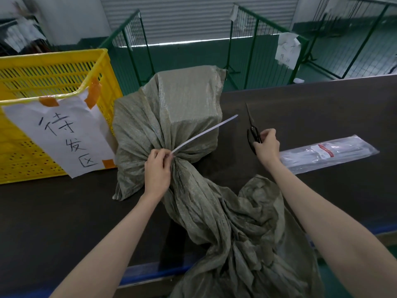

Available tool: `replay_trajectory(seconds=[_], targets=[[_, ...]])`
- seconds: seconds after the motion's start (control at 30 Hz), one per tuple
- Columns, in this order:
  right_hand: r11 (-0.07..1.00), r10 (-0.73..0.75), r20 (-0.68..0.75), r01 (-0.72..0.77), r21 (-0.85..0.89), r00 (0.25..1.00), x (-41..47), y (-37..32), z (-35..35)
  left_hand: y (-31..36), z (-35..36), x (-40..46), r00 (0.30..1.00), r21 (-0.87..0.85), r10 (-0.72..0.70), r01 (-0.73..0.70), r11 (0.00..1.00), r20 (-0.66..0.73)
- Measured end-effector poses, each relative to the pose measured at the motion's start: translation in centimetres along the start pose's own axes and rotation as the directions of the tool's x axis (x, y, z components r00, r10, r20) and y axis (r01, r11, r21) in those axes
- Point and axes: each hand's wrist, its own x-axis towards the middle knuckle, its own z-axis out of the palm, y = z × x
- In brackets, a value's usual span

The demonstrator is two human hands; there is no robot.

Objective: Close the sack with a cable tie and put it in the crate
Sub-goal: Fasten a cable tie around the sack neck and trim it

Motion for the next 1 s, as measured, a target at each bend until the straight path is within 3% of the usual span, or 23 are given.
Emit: replay_trajectory(seconds=[0.2, 0.3, 0.47, 0.67, 0.87, 1.0], targets=[[0.974, -0.226, -0.009, 0.226, 0.021, 0.974, -2.8, -2.8, 0.1, 0.8, -1.6, 0.1, 1.000, -0.127, -0.026, 0.024, 0.992, -0.009], [0.933, -0.359, 0.071, 0.357, 0.039, 0.931, -4.8, -3.5, 0.3, 1.2, -2.0, -0.1, 0.995, -0.234, -0.098, 0.088, 0.968, -0.032], [0.838, -0.488, 0.283, 0.534, -0.111, 0.825, -6.9, -3.4, 1.4, 1.2, -2.4, -1.0, 0.966, -0.454, -0.253, 0.203, 0.868, -0.053], [0.720, -0.486, 0.511, 0.656, -0.226, 0.710, -8.2, -3.5, 2.9, 2.0, -4.0, -2.0, 0.915, -0.650, -0.395, 0.249, 0.718, -0.085], [0.697, -0.382, 0.615, 0.652, -0.299, 0.690, -8.6, -5.0, 3.6, 1.1, -5.4, -2.7, 0.898, -0.633, -0.418, 0.244, 0.735, -0.139], [0.581, -0.408, 0.627, 0.719, -0.382, 0.663, -8.4, -5.8, 4.1, 1.3, -6.4, -2.6, 0.888, -0.625, -0.426, 0.236, 0.744, -0.171]])
